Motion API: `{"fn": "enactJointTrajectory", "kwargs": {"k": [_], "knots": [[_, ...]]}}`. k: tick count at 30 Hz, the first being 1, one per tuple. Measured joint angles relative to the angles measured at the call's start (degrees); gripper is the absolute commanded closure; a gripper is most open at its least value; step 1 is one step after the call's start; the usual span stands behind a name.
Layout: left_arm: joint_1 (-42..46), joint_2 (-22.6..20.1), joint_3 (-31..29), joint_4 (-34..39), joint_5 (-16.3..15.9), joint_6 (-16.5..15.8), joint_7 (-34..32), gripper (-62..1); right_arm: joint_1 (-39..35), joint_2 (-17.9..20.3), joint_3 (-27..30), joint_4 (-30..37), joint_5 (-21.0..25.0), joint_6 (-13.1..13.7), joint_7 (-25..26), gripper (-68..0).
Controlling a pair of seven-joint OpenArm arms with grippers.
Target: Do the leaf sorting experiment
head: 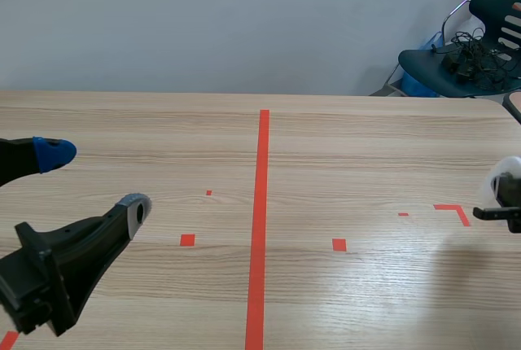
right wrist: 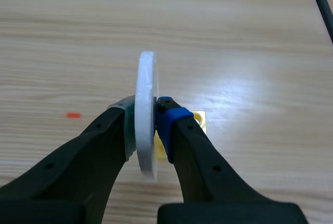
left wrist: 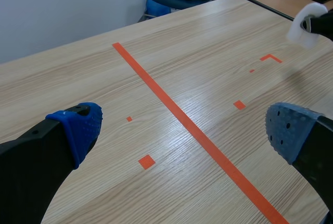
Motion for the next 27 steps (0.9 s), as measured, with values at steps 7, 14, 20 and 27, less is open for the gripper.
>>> {"fn": "enactJointTrajectory", "kwargs": {"k": [7,14,20,27], "knots": [[0.0,0.0,0.0,0.0,0.0,0.0,1.51,-62.3,6.51,-0.2,0.0,-14.97,-0.02,-4.33,3.87,-3.7],[0.0,0.0,0.0,0.0,0.0,0.0,1.49,-62.3,7.8,-0.15,0.0,-14.78,-2.38,-4.28,4.42,-12.0],[-0.02,0.0,0.0,0.0,0.0,0.0,1.46,-62.3,7.19,0.09,0.0,-14.47,-2.8,-3.34,4.2,-35.2],[-0.02,0.0,0.0,0.0,0.0,0.0,1.46,-62.3,6.38,5.53,-0.28,-9.07,-0.11,9.33,1.44,-46.7]]}}
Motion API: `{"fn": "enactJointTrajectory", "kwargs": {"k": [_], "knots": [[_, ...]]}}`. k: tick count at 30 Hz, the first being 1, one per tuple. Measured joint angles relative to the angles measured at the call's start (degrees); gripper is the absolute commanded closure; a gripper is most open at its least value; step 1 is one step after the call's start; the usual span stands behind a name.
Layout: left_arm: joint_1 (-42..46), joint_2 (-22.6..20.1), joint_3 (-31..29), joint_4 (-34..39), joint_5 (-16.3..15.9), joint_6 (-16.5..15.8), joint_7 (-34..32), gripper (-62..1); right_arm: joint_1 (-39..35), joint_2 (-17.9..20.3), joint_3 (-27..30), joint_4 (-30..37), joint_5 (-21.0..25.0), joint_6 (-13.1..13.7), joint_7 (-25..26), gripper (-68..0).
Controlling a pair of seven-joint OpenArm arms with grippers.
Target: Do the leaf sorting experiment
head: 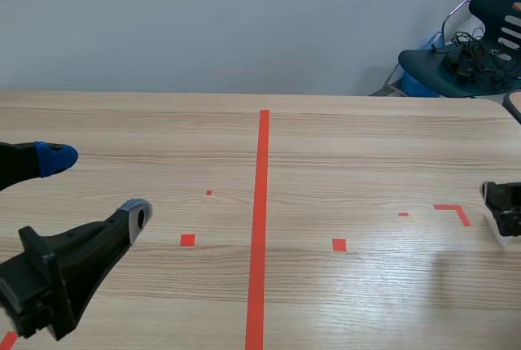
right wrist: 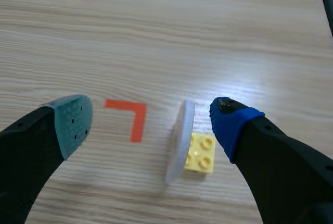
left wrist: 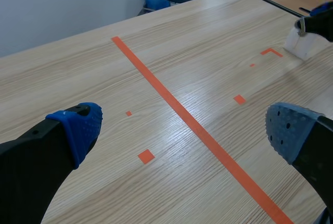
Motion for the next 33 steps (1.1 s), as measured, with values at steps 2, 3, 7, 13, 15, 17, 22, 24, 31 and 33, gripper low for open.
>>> {"fn": "enactJointTrajectory", "kwargs": {"k": [2,3,7,13,15,17,22,24,31,33], "knots": [[0.02,0.0,0.0,0.0,0.0,0.0,0.02,-62.3,-0.15,2.58,-0.04,4.76,3.15,0.44,-4.24,-48.0],[0.0,0.0,0.0,0.0,0.0,0.0,0.0,-62.3,-0.15,3.96,-0.04,7.48,4.63,0.42,-6.12,-48.7],[0.0,0.0,0.0,0.0,0.0,0.0,0.0,-62.3,0.02,10.05,-0.04,19.65,14.01,3.43,-16.15,-48.7],[0.02,0.0,0.0,0.0,-0.02,0.0,0.0,-62.3,-6.47,13.2,0.0,37.13,19.12,3.19,-22.49,-48.8],[0.02,0.0,0.0,0.0,-0.02,0.0,0.0,-62.3,-12.31,12.87,-0.17,42.38,20.33,3.43,-22.62,-48.8],[0.0,0.0,0.0,0.0,-0.02,0.0,-0.02,-62.3,-18.21,11.76,-0.55,46.82,20.24,3.48,-22.71,-48.7],[0.0,0.0,0.0,0.0,0.0,0.0,0.0,-62.3,-26.77,7.89,-0.63,53.72,19.41,3.19,-21.94,-51.1],[0.0,0.0,0.0,0.0,0.0,0.0,0.02,-62.3,-27.32,6.56,-0.63,54.1,18.38,3.04,-21.46,-59.3],[0.02,0.0,0.0,0.0,0.0,0.0,0.0,-62.3,-26.64,5.2,-0.63,52.78,16.83,-7.02,-20.41,-67.9],[0.02,0.0,0.0,0.0,0.0,0.0,0.02,-62.3,-26.64,5.31,-0.59,52.54,15.89,-7.23,-20.44,-67.9]]}}
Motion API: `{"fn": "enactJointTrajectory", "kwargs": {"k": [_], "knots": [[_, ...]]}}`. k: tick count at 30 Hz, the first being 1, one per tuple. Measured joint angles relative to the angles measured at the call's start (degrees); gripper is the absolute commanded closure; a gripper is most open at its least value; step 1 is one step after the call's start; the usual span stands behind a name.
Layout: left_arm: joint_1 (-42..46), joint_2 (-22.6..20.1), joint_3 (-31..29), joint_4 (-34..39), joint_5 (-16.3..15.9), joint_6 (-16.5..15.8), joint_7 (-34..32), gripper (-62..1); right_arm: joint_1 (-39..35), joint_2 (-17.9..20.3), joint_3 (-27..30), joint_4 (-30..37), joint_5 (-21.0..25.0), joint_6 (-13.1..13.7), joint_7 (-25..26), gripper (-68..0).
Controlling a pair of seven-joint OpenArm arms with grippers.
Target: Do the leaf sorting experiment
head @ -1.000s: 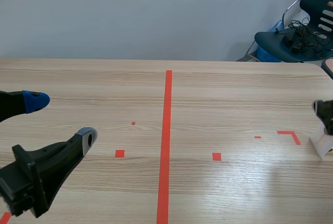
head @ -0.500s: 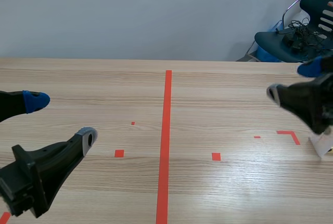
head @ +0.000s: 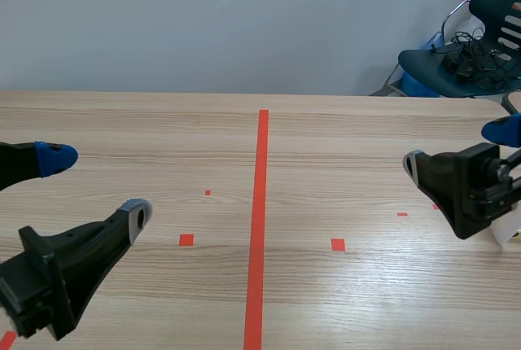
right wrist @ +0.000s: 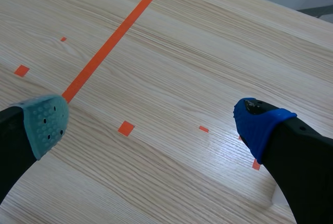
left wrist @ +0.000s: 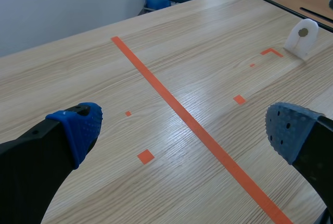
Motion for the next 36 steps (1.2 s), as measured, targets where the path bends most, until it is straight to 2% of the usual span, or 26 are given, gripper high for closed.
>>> {"fn": "enactJointTrajectory", "kwargs": {"k": [18,28,32,36], "knots": [[0.0,0.0,0.0,0.0,0.0,0.0,0.07,-62.3,0.0,0.0,0.0,0.0,0.04,0.28,0.0,-67.9],[-0.02,-0.02,0.0,0.0,0.0,0.0,1.75,-62.3,0.0,0.0,0.0,0.0,0.04,0.28,0.0,-67.9],[-2.03,-0.02,0.02,-0.31,0.04,-0.24,5.11,-62.3,0.0,0.0,0.0,0.0,0.04,0.28,0.0,-67.9],[-7.1,-0.02,1.62,-4.15,3.13,-0.33,5.29,-62.3,0.0,0.0,0.0,0.0,0.02,0.28,0.0,-67.9]]}}
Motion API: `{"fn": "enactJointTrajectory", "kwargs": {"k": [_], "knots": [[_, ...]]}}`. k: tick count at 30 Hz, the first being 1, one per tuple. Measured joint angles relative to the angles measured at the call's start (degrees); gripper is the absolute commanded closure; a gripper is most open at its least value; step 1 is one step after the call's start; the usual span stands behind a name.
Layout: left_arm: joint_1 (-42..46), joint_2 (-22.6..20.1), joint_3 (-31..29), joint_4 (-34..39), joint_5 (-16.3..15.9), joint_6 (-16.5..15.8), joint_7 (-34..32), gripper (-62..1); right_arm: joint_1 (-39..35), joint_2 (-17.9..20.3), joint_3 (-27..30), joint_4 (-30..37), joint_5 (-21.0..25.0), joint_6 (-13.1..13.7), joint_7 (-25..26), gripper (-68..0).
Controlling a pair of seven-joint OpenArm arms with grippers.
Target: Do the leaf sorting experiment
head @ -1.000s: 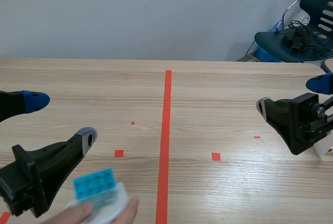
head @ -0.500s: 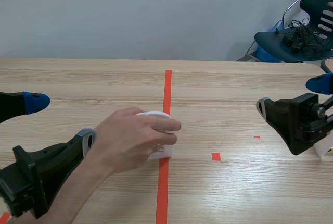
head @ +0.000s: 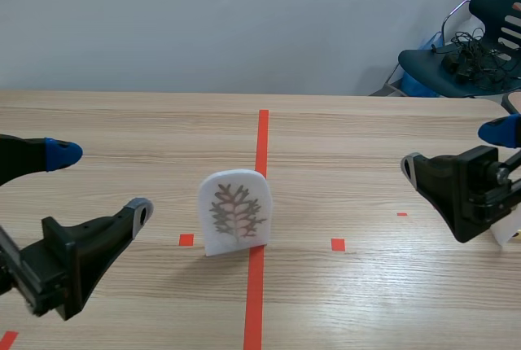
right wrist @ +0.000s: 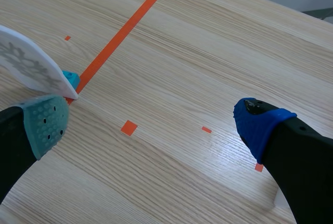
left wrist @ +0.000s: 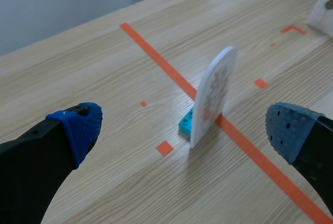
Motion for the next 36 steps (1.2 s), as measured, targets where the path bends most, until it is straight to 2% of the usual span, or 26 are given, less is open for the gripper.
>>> {"fn": "enactJointTrajectory", "kwargs": {"k": [3,9,11,15,18,21,25,27,29,30,33,36], "knots": [[-4.46,0.0,4.52,-6.67,1.97,-0.07,-0.24,-62.3,0.02,0.0,0.0,0.0,0.02,0.02,0.0,-67.9],[-14.08,1.18,15.1,-23.06,11.54,-0.7,-8.15,-62.3,0.0,0.0,0.0,0.0,0.0,0.02,0.02,-67.9],[-17.97,2.71,17.59,-28.04,13.64,-0.7,-10.34,-62.3,0.0,-0.02,0.0,0.0,-0.44,0.0,0.0,-67.9],[-25.88,6.97,22.16,-37.42,16.48,-0.68,-13.81,-62.3,0.0,-0.02,0.0,0.0,-1.36,0.0,0.0,-67.9],[-30.56,10.4,24.98,-42.73,16.81,-0.68,-15.3,-62.3,0.0,-0.02,0.0,0.0,-1.57,-0.28,0.0,-67.9],[-33.2,13.14,26.58,-45.07,16.79,-0.68,-15.58,-62.0,0.0,-0.02,0.0,0.0,-1.73,-0.26,0.0,-67.9],[-33.99,14.93,26.71,-44.87,16.55,-0.7,-15.8,-30.0,0.0,-0.02,0.0,0.0,-3.1,-0.7,0.0,-67.9],[-33.99,14.95,26.69,-44.7,16.5,-0.7,-15.8,-17.0,0.02,-0.02,0.0,0.0,-3.06,-0.66,0.0,-67.9],[-33.9,14.93,26.67,-44.7,16.46,-0.66,-15.78,-7.5,0.0,-0.15,0.0,0.0,-3.06,-0.68,0.0,-67.9],[-33.86,14.91,26.67,-44.68,16.44,-0.66,-15.8,-4.6,0.02,-0.33,0.0,0.0,-3.06,-0.68,0.0,-67.9],[-33.81,14.8,26.67,-44.37,16.44,-1.05,-15.37,-4.1,0.02,-1.46,0.0,0.0,-3.04,-0.66,-0.02,-67.9],[-33.48,14.27,26.18,-42.34,16.02,-5.03,-12.79,-4.0,0.02,-1.77,0.0,0.0,-3.04,-0.66,-0.02,-67.9]]}}
